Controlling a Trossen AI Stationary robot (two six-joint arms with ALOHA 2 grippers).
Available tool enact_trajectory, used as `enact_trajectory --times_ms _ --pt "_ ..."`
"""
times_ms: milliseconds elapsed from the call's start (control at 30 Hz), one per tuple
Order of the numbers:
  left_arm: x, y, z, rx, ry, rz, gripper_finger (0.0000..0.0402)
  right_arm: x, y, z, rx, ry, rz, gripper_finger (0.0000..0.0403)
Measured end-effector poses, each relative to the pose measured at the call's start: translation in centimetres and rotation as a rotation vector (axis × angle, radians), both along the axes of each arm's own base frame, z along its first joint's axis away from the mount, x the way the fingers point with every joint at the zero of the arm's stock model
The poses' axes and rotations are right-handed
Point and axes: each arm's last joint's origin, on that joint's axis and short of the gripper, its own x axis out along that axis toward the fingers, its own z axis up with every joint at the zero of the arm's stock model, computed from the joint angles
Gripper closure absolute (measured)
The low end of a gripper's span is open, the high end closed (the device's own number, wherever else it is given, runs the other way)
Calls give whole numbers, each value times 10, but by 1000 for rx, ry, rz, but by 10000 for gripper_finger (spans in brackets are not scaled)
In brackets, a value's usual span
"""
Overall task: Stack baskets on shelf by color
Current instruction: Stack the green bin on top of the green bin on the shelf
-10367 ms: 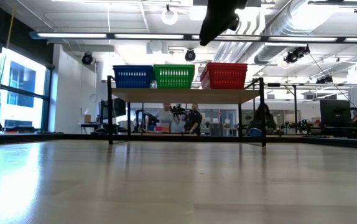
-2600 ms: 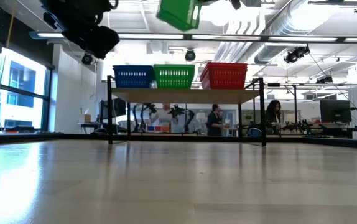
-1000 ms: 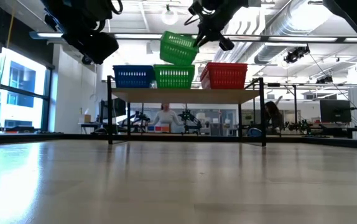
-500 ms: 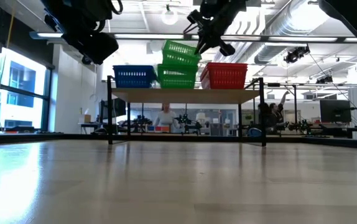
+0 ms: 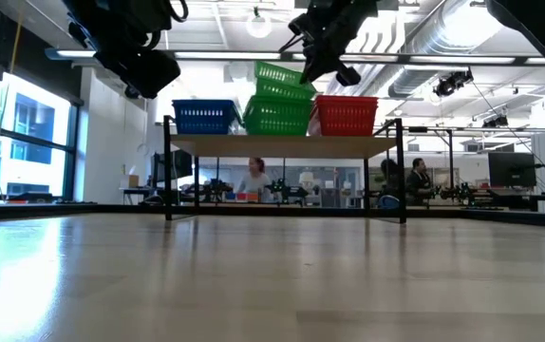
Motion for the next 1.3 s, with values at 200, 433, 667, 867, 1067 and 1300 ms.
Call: enact_trajectory --times_ms 200,433,667,867,1067,1300 --pt "0 0 0 0 0 0 255 -2 -2 0 -28 10 28 402" --pt "0 0 0 0 0 0 255 -2 -2 -1 -49 15 44 402" --pt "0 0 0 0 1 0 255 -2 -2 -1 -67 14 66 402" --pt "0 0 0 0 1 0 255 -2 -2 -1 -84 9 98 402" --pt "0 0 0 0 1 0 255 -2 -2 -1 -104 22 100 385" --pt "0 0 0 8 0 -1 255 -2 -2 -1 -113 25 97 313"
